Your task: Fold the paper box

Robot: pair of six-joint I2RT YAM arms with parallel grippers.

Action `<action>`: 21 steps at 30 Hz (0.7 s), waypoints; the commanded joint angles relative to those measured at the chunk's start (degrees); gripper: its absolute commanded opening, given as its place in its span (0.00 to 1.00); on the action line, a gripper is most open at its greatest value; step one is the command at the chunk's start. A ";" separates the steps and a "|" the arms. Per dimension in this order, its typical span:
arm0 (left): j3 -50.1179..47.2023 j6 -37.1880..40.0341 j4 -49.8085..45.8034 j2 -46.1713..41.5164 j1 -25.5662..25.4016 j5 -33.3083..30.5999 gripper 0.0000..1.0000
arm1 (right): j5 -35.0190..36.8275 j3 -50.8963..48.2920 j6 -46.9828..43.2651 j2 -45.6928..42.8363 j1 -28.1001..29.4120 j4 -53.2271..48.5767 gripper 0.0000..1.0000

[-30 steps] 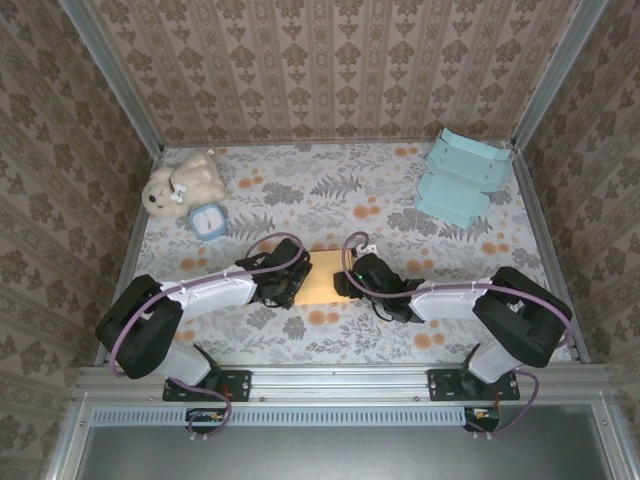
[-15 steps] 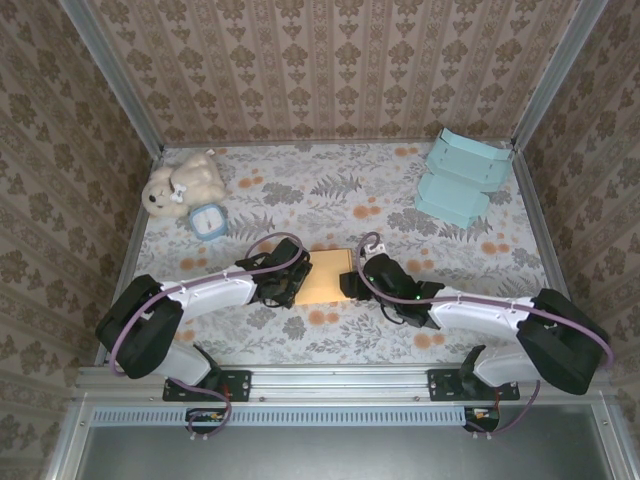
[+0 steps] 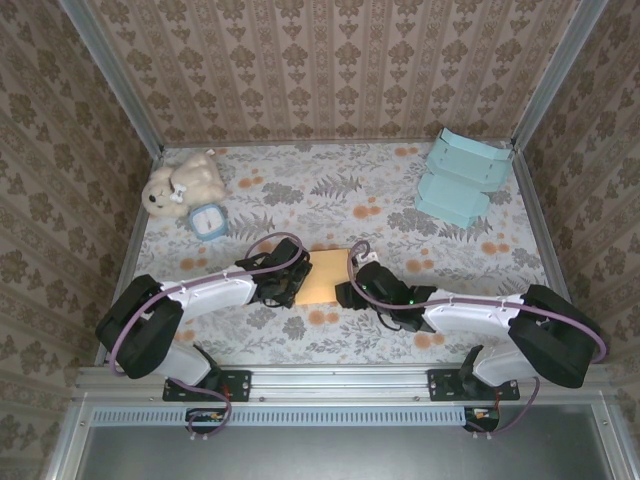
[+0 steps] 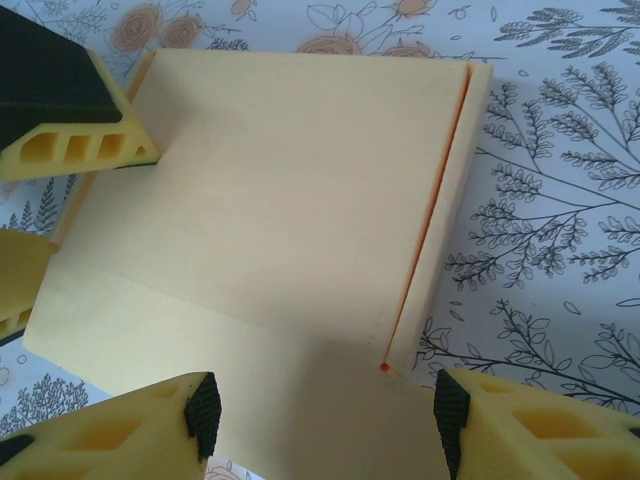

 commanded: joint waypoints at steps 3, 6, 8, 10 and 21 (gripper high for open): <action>-2.25 -1.54 -5.29 1.53 0.56 0.74 0.73 | 0.55 -0.42 0.53 0.82 0.78 -1.94 0.62; -2.44 -1.77 -5.03 1.48 0.58 0.71 0.73 | 1.06 -1.32 0.94 0.77 0.87 -1.61 0.62; -2.38 -1.78 -4.95 1.61 0.52 0.73 0.72 | 0.96 -1.56 0.98 1.02 0.89 -1.13 0.62; -2.26 -1.74 -5.09 1.70 0.58 0.85 0.72 | 0.03 -1.55 1.06 1.79 0.86 -0.22 0.62; -1.97 -1.41 -5.91 0.79 0.58 0.25 0.71 | -3.11 -1.08 1.94 5.15 0.90 2.59 0.63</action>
